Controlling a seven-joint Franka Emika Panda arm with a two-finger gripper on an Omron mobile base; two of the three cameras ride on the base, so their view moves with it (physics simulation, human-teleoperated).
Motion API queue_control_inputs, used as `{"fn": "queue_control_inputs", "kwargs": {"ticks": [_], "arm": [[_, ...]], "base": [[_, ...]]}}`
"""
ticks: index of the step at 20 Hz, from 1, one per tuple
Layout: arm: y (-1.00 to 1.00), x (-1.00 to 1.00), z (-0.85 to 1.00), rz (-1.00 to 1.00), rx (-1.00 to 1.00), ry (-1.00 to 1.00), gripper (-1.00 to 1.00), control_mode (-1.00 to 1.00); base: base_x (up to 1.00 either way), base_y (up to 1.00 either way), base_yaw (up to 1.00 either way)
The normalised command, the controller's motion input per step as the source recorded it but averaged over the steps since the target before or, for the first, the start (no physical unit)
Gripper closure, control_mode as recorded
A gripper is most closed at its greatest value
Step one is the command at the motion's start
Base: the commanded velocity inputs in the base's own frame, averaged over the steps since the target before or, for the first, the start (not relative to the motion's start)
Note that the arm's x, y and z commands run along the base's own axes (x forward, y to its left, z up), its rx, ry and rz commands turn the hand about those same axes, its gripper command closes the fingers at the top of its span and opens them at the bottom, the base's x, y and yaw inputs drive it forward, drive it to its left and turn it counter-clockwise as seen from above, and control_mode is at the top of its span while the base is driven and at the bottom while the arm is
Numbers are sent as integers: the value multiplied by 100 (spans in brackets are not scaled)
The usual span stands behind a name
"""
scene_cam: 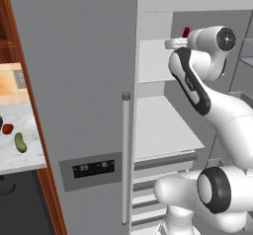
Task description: Place the liquor on the top shelf of the fridge to keep it out of children's reach, and place the cucumber and bell pepper on lower shelves for easy access.
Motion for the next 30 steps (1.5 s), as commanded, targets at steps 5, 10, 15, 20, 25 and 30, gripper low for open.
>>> {"fn": "queue_control_inputs", "kwargs": {"ticks": [5,10,15,20,25,30], "arm": [[0,57,0,0,0,0,100,-100],[0,56,0,0,0,0,100,-100],[0,52,0,1,0,0,100,-100],[0,43,0,1,0,0,-100,-100],[0,25,0,3,0,0,-100,-100],[0,5,0,4,0,0,-100,-100]], "base": [[0,0,0],[0,0,0],[0,0,0],[0,0,0],[0,0,0],[0,0,0]]}}
